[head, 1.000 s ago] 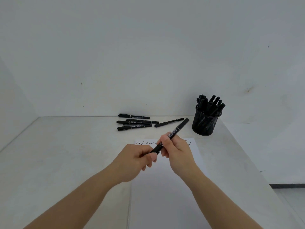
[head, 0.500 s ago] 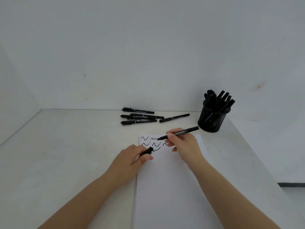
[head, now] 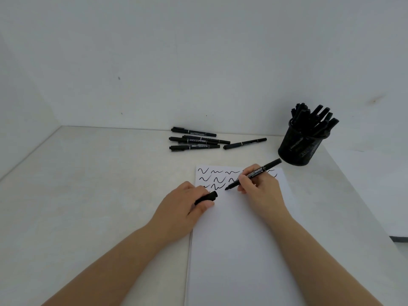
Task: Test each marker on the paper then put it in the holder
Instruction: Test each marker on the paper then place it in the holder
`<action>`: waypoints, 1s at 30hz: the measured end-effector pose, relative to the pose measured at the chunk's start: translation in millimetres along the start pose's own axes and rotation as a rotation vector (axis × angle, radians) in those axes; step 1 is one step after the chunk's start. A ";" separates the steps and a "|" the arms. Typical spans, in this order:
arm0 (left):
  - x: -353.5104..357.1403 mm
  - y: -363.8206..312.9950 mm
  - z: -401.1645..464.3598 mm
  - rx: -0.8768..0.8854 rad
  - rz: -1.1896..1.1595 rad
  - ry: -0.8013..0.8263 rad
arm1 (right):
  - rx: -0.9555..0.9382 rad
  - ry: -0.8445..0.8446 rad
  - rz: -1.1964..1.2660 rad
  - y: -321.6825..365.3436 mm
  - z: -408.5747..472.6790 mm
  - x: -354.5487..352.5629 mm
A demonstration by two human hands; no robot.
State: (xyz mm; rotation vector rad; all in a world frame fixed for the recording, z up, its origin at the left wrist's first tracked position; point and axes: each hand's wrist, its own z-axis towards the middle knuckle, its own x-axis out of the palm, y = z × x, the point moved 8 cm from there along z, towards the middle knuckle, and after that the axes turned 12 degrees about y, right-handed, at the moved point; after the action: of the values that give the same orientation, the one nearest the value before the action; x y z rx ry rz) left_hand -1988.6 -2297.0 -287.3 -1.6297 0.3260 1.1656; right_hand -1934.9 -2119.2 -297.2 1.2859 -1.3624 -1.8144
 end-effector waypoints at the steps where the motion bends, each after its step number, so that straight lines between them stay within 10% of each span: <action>1: -0.1 0.0 0.0 0.000 -0.008 -0.001 | -0.005 -0.013 -0.002 -0.1 0.3 -1.6; 17: -6.7 -3.5 -1.3 0.037 0.021 -0.099 | -0.098 -0.062 0.209 6.1 -6.3 -14.0; 30: -0.5 -3.5 2.4 0.024 0.088 -0.051 | -0.097 0.211 0.646 3.8 -8.6 11.0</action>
State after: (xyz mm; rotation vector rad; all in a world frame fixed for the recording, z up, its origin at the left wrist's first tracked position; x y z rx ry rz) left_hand -1987.7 -2293.8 -284.7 -1.5753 0.3815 1.2626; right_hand -1932.1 -2133.3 -298.2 0.8217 -1.3479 -1.2459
